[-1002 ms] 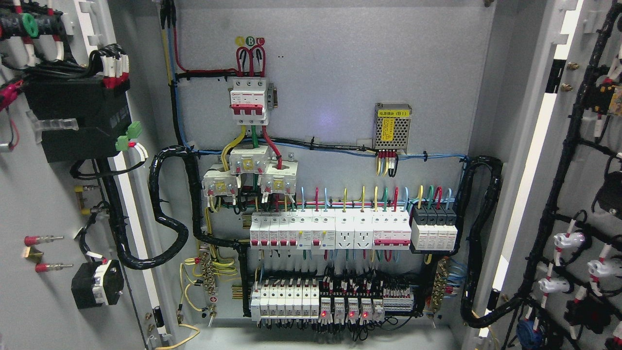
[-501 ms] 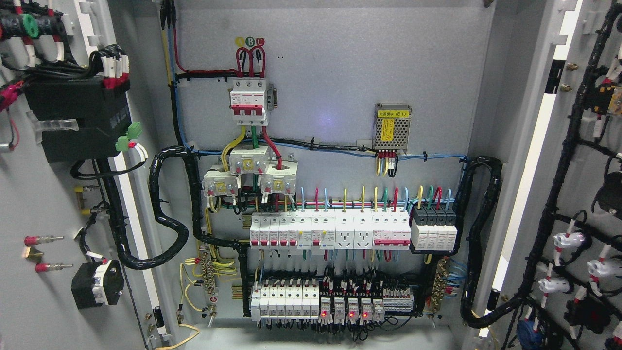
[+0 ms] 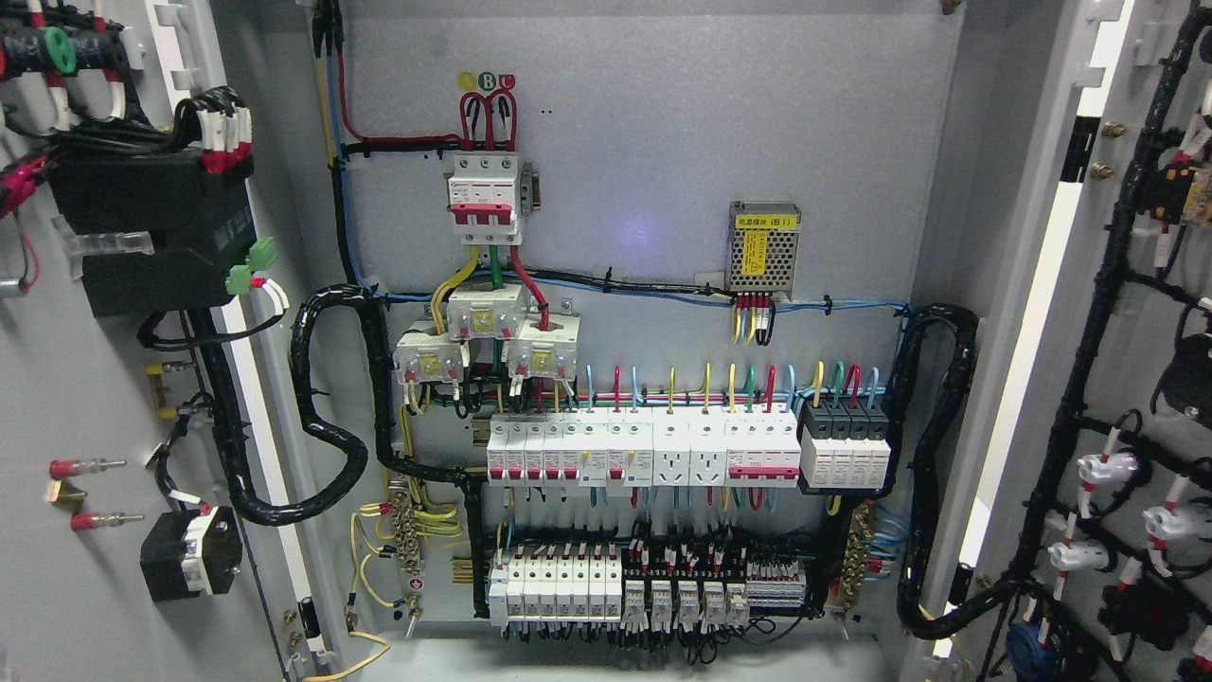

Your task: Open door with both hands

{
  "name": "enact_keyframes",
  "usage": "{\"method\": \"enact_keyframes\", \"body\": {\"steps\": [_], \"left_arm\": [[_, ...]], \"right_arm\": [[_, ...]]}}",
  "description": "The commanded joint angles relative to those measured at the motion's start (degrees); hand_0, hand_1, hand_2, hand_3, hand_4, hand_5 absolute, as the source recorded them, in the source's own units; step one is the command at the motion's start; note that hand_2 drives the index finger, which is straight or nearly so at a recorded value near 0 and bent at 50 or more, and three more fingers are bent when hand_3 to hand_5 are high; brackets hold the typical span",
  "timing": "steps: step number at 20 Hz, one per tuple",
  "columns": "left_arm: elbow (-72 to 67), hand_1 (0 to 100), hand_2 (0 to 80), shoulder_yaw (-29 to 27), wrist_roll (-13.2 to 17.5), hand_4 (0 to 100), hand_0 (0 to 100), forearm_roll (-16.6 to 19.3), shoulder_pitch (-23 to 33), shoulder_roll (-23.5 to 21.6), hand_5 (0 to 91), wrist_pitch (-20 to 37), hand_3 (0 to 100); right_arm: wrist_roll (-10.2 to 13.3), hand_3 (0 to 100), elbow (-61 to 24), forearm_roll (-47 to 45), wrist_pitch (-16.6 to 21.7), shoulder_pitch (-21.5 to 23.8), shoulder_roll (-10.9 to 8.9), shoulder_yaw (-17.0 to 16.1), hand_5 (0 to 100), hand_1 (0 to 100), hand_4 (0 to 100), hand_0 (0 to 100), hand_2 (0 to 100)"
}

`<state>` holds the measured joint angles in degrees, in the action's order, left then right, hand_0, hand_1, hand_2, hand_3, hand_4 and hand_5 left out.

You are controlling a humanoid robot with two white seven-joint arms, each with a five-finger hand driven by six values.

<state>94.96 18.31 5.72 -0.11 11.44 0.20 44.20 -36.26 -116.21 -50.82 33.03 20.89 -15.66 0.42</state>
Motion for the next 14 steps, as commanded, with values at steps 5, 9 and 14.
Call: {"method": "enact_keyframes", "body": {"steps": [5,9,14], "left_arm": [[19.39,0,0.0,-19.94,-0.18,0,0,-2.79,3.05,2.0,0.0,47.37,0],[19.3,0,0.0,-29.1,-0.53,0,0,-4.45,6.05,0.41,0.0,48.53,0],[19.48,0,0.0,-37.19,-0.71,0,0,-7.71,7.63,-1.6,0.0,51.51,0]], "right_arm": [[0.84,0,-1.31,-7.1,-1.65,-3.47,-8.95,-9.56,0,0,0,0,0],[0.76,0,-0.34,-7.1,-3.59,-4.63,-9.74,-10.52,0,0,0,0,0],[0.84,0,1.94,-7.1,-3.59,-4.98,-9.57,-15.87,0,0,0,0,0]]}}
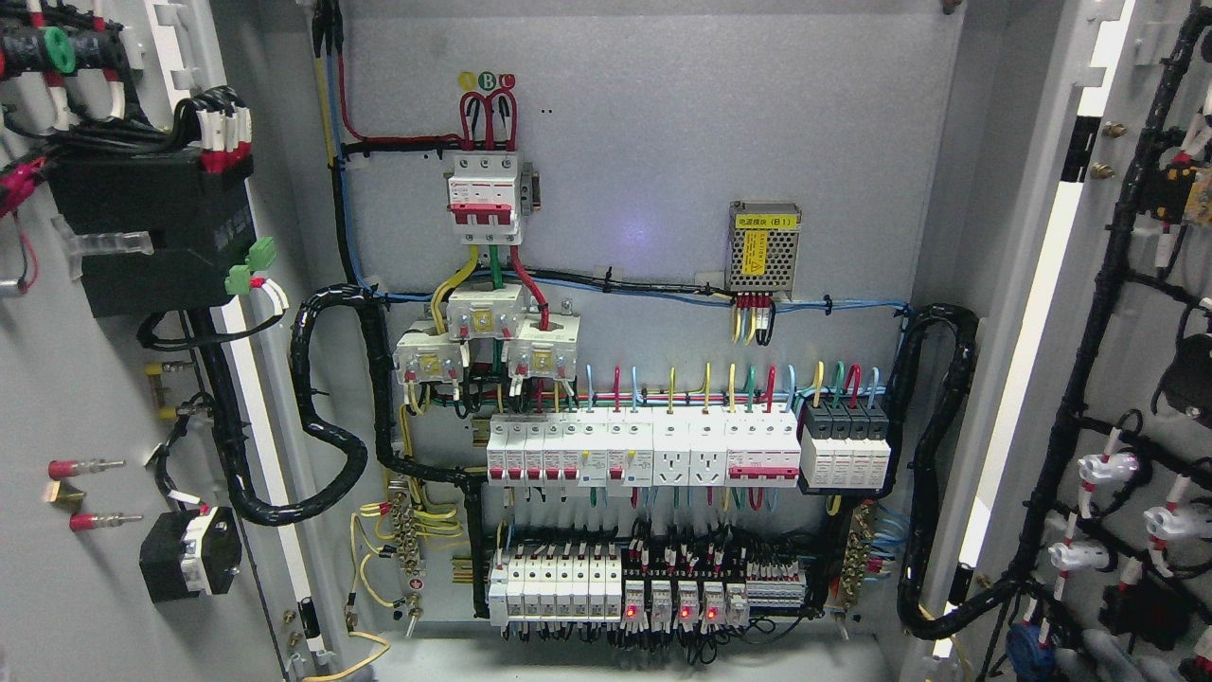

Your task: Open door with both hands

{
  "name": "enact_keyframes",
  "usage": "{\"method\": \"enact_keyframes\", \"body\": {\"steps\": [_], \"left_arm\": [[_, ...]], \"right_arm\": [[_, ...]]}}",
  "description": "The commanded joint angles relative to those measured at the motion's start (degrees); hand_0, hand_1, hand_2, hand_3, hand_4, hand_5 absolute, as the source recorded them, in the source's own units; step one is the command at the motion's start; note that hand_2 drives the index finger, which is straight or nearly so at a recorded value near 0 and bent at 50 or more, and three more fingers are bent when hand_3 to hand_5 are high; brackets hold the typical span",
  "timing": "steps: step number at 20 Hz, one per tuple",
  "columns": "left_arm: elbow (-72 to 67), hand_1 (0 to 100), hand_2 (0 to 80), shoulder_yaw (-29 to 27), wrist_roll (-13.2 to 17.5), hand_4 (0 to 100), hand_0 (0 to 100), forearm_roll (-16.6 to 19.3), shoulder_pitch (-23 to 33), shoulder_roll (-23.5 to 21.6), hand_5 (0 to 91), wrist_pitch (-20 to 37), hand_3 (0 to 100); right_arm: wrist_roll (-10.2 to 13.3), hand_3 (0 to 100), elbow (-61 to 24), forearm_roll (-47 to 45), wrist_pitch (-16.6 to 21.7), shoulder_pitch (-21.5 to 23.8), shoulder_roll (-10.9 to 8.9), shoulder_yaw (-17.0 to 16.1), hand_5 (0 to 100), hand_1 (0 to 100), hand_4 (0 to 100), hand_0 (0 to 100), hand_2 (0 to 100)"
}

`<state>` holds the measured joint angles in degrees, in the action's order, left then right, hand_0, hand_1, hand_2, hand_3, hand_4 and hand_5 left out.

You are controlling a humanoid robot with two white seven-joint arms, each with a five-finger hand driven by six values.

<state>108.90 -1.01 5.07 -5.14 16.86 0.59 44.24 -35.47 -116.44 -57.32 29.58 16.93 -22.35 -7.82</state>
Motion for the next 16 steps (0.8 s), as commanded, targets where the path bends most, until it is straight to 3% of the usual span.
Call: {"method": "enact_keyframes", "body": {"steps": [1,8,16], "left_arm": [[5.44,0,0.0,-19.36,-0.06,0,0,-3.55,2.39,-2.43,0.0,51.47,0],[3.95,0,0.0,-28.51,-0.15,0,0,-9.79,5.38,-6.39,0.0,51.47,0],[-11.77,0,0.0,-30.72,-0.15,0,0,-13.48,-2.25,-16.75,0.0,51.47,0]], "right_arm": [[0.05,0,2.97,-0.6,-0.14,-0.94,-2.78,-8.78,0,0,0,0,0],[0.05,0,10.0,-1.82,-0.23,-0.94,-1.03,-15.03,0,0,0,0,0],[0.05,0,11.41,-6.75,-0.23,0.29,0.99,-17.84,0,0,0,0,0]]}}
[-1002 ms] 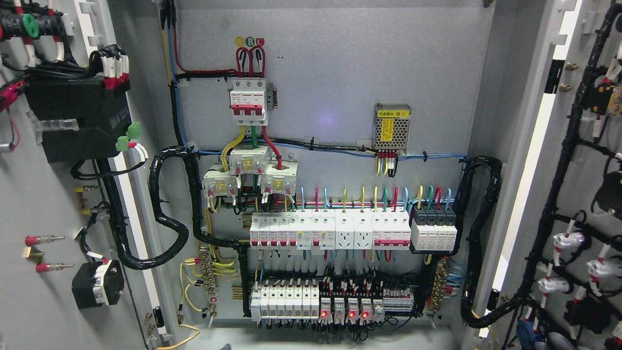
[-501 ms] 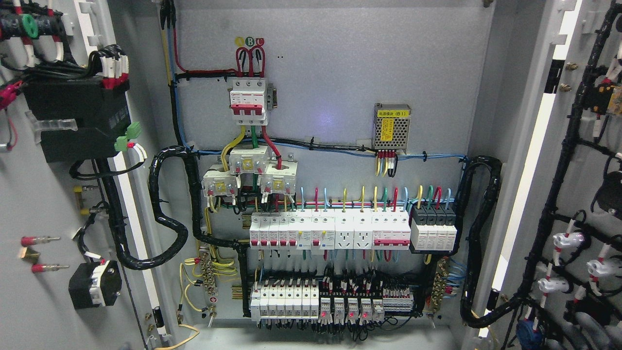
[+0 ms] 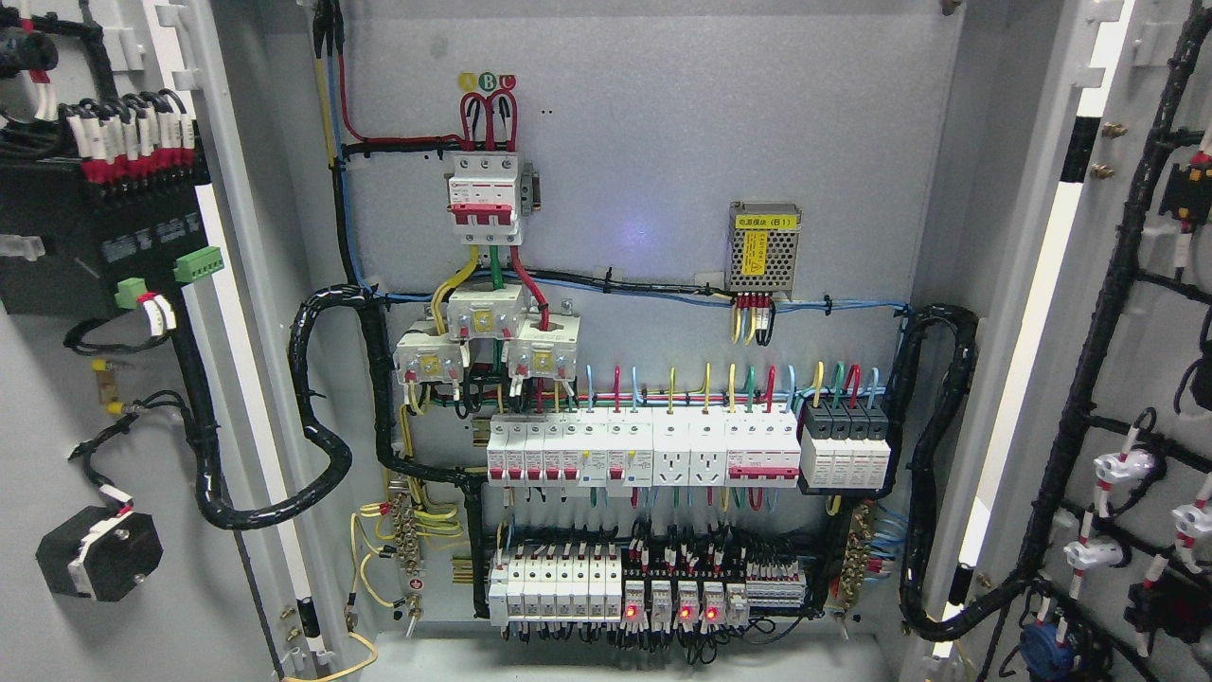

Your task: Open door with both hands

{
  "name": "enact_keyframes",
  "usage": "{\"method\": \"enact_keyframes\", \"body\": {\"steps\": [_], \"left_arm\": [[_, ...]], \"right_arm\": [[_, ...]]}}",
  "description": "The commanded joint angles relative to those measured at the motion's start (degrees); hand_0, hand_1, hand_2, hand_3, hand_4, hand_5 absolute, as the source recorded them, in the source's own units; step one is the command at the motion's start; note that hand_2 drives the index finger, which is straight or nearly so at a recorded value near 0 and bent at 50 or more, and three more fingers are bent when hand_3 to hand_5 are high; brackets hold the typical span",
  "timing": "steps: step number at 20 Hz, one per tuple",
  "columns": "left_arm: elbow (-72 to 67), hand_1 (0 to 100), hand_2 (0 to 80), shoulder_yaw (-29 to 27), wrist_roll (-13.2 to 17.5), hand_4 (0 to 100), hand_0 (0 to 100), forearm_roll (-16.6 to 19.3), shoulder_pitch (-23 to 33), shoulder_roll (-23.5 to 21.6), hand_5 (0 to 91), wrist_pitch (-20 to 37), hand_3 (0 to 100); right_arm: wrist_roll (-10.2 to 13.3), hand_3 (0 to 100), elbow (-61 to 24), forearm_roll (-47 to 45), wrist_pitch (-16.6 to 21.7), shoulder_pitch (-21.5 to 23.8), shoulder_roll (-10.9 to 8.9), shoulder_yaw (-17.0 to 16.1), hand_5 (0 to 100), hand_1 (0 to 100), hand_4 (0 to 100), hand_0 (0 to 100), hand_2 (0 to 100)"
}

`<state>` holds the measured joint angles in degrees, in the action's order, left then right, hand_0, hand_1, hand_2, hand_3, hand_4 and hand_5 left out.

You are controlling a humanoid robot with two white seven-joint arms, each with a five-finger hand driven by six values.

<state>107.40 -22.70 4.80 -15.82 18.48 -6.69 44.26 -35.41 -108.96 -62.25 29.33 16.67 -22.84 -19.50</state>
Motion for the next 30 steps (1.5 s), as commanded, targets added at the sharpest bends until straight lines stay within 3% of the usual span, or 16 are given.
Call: {"method": "enact_keyframes", "body": {"steps": [1,5,7,10,15,27,30], "left_arm": [[-12.46,0,0.0,-9.03,0.12,0,0,-3.07,-5.37,-10.61,0.0,51.45,0],[-22.56,0,0.0,-8.68,0.12,0,0,-3.25,-10.74,-16.06,0.0,51.45,0],[-25.65,0,0.0,-9.12,0.12,0,0,-3.78,-11.27,-18.35,0.0,51.45,0],[-30.57,0,0.0,-9.47,0.12,0,0,-7.29,-11.97,-21.78,0.0,51.45,0],[-39.1,0,0.0,-8.59,0.12,0,0,-8.0,-15.14,-27.14,0.0,51.45,0],[-43.16,0,0.0,-4.02,-0.49,0,0,-7.47,-21.2,-27.85,0.0,51.54,0],[-42.63,0,0.0,-2.27,-0.49,0,0,-7.21,-21.29,-27.94,0.0,51.63,0]], "right_arm": [[-0.1,0,3.93,-1.82,0.03,0.65,1.57,-6.42,0,0,0,0,0],[-0.01,0,4.02,-1.82,0.03,2.22,1.66,-7.65,0,0,0,0,0],[-0.02,0,4.28,-1.91,0.03,3.11,1.74,-7.74,0,0,0,0,0],[-0.1,0,4.46,-2.0,0.03,3.46,1.74,-8.36,0,0,0,0,0],[-0.1,0,4.29,-2.0,0.03,4.07,1.92,-8.01,0,0,0,0,0],[-0.1,0,0.69,-2.17,0.21,4.86,1.92,-6.69,0,0,0,0,0],[-0.1,0,-3.17,-2.08,0.38,6.97,1.22,-2.49,0,0,0,0,0]]}}
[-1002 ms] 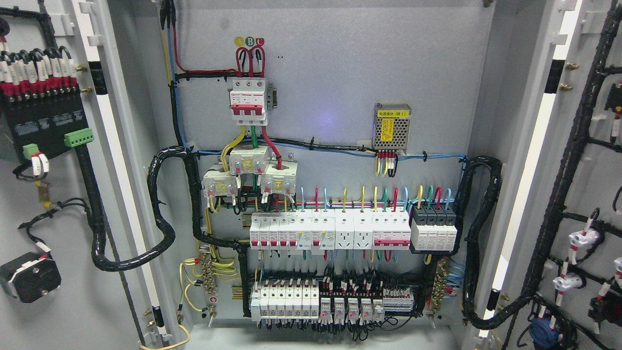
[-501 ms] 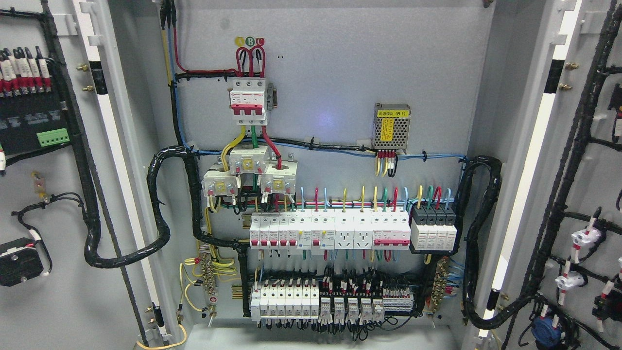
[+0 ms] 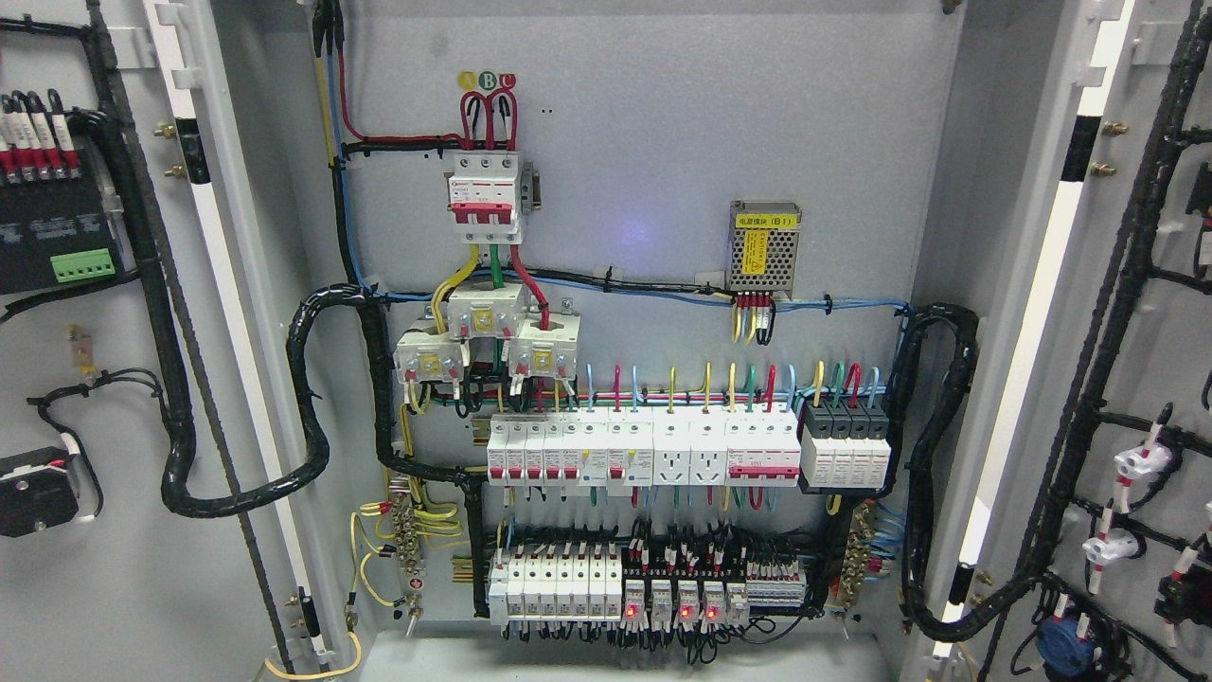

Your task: Open door with both hands

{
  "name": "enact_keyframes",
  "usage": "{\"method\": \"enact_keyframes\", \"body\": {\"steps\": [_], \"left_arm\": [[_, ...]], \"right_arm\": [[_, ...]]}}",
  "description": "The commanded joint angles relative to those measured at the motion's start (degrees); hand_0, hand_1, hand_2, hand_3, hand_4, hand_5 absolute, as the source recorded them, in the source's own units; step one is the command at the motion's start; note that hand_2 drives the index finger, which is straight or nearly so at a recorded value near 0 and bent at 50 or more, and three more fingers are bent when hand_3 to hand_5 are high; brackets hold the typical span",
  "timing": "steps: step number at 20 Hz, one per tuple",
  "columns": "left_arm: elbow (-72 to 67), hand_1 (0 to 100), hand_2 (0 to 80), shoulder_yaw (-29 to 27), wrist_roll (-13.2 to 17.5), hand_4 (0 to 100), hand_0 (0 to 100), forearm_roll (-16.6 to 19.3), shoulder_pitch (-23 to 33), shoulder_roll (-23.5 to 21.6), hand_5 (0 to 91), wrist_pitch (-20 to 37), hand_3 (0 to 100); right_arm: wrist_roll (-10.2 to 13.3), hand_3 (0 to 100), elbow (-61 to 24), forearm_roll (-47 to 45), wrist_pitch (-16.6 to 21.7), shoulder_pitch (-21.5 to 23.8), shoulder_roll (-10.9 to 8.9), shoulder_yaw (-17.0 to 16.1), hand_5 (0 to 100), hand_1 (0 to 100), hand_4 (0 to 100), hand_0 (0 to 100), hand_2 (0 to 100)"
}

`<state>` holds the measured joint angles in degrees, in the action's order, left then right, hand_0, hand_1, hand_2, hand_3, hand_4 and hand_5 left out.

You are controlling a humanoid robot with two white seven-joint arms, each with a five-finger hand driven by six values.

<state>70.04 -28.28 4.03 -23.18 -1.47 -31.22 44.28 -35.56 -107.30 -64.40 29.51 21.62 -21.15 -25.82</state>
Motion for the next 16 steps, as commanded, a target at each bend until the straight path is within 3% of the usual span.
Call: {"method": "enact_keyframes", "body": {"steps": [1,7,10,12,16], "left_arm": [[-4.91,0,0.0,4.97,0.27,0,0,0.16,-1.43,-3.58,0.0,51.87,0],[1.85,0,0.0,15.69,-1.3,0,0,0.07,-1.09,-4.2,0.0,51.87,0],[7.02,0,0.0,18.78,-1.57,0,0,0.15,0.92,-3.06,0.0,51.78,0],[11.07,0,0.0,21.23,-1.57,0,0,0.5,4.26,-1.57,0.0,51.78,0],[14.16,0,0.0,26.42,-1.57,0,0,6.9,8.67,4.13,0.0,51.87,0]], "right_arm": [[-0.04,0,-6.33,0.07,0.37,2.28,-0.47,5.33,0,0,0,0,0],[-0.3,0,-9.16,1.64,0.38,2.28,-0.82,15.25,0,0,0,0,0],[-0.3,0,-7.84,9.88,0.2,2.2,-1.35,22.63,0,0,0,0,0],[-0.22,0,-6.35,13.85,0.02,2.02,-0.56,26.59,0,0,0,0,0],[-0.04,0,-5.73,14.22,0.02,2.02,0.67,28.81,0,0,0,0,0]]}}
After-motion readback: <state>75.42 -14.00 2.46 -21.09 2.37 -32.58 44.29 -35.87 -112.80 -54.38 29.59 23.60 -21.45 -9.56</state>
